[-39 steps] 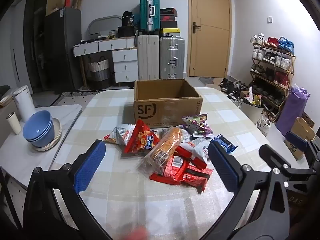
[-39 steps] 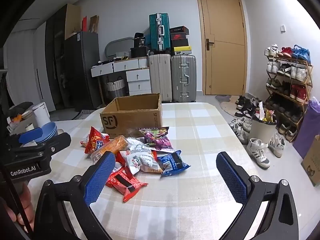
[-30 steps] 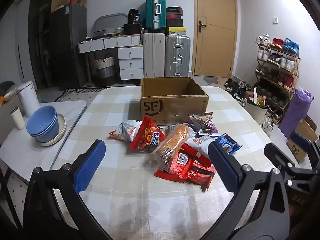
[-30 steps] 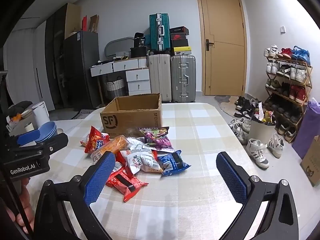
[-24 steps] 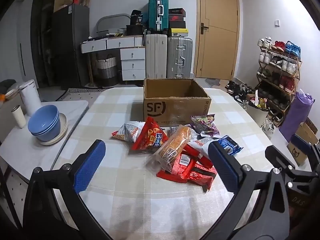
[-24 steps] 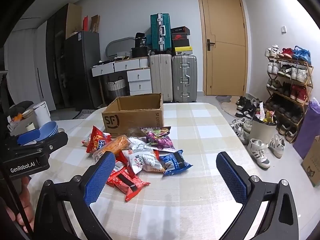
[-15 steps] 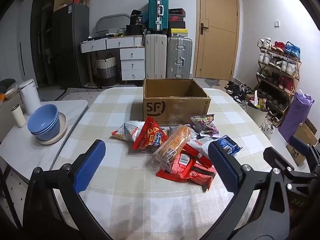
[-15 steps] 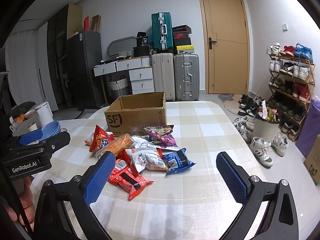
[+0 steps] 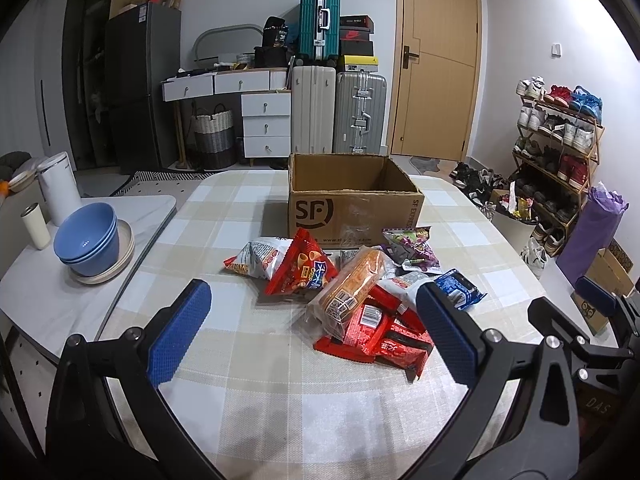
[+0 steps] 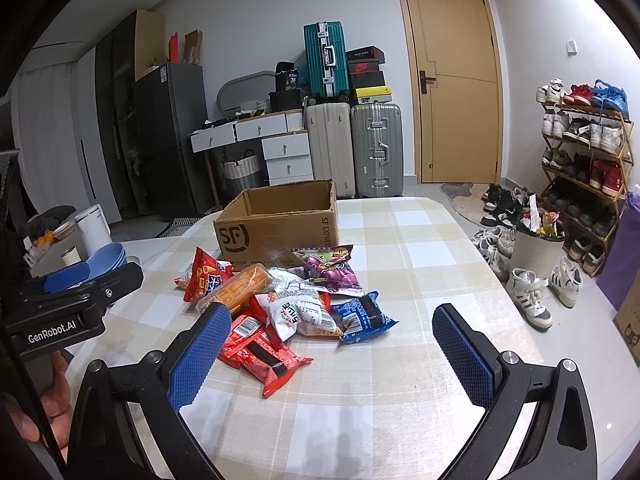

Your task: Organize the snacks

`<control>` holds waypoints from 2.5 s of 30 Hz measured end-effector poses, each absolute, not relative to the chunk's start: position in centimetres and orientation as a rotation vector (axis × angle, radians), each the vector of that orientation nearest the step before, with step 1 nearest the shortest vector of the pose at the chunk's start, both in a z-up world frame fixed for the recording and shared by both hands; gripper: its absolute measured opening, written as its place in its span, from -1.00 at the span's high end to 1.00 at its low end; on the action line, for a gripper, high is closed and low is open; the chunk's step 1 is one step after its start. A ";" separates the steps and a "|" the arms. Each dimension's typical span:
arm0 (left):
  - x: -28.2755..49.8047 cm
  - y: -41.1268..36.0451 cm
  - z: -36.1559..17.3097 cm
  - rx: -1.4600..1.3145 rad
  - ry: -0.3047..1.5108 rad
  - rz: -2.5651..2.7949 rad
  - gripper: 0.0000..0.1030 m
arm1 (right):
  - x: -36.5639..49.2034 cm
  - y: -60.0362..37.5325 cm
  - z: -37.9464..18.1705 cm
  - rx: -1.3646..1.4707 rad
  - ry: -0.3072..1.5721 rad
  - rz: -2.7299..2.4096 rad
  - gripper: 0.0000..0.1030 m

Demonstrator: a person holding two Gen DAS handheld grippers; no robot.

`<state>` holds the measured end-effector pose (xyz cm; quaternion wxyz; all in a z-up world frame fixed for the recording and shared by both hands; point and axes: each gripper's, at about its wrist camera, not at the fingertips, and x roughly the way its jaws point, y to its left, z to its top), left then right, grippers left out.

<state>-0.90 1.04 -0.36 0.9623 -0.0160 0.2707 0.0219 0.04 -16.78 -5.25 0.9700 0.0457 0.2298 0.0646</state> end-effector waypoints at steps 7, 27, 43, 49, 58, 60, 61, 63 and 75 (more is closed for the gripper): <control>-0.9 1.2 -0.3 -0.037 0.549 0.045 -0.99 | 0.3 -16.8 -5.4 0.099 0.464 0.133 -1.00; -0.8 1.5 -0.9 -0.043 0.553 0.046 -0.99 | 0.4 -17.1 -5.9 0.100 0.477 0.129 -1.00; -0.2 1.8 -2.4 -0.049 0.588 0.038 -0.99 | 1.5 -17.4 -6.7 0.111 0.508 0.140 -1.00; 4.1 2.0 -5.5 -0.053 0.668 -0.015 -0.98 | 2.6 -17.7 -8.0 0.122 0.526 0.160 -1.00; 11.2 1.4 -8.0 -0.074 0.754 -0.115 -0.80 | 5.5 -19.1 -10.6 0.169 0.593 0.149 -1.00; 12.6 1.0 -8.7 -0.079 0.784 -0.140 -0.67 | 6.0 -19.5 -11.0 0.180 0.604 0.143 -1.00; 13.0 0.9 -9.0 -0.083 0.796 -0.150 -0.59 | 6.3 -19.8 -11.1 0.185 0.607 0.142 -1.00; 13.7 0.6 -9.5 -0.088 0.819 -0.171 -0.50 | 6.7 -20.1 -11.3 0.191 0.610 0.140 -1.00; 16.3 -0.7 -13.3 -0.064 0.898 -0.191 0.33 | 7.7 -20.5 -12.1 0.192 0.629 0.146 -0.99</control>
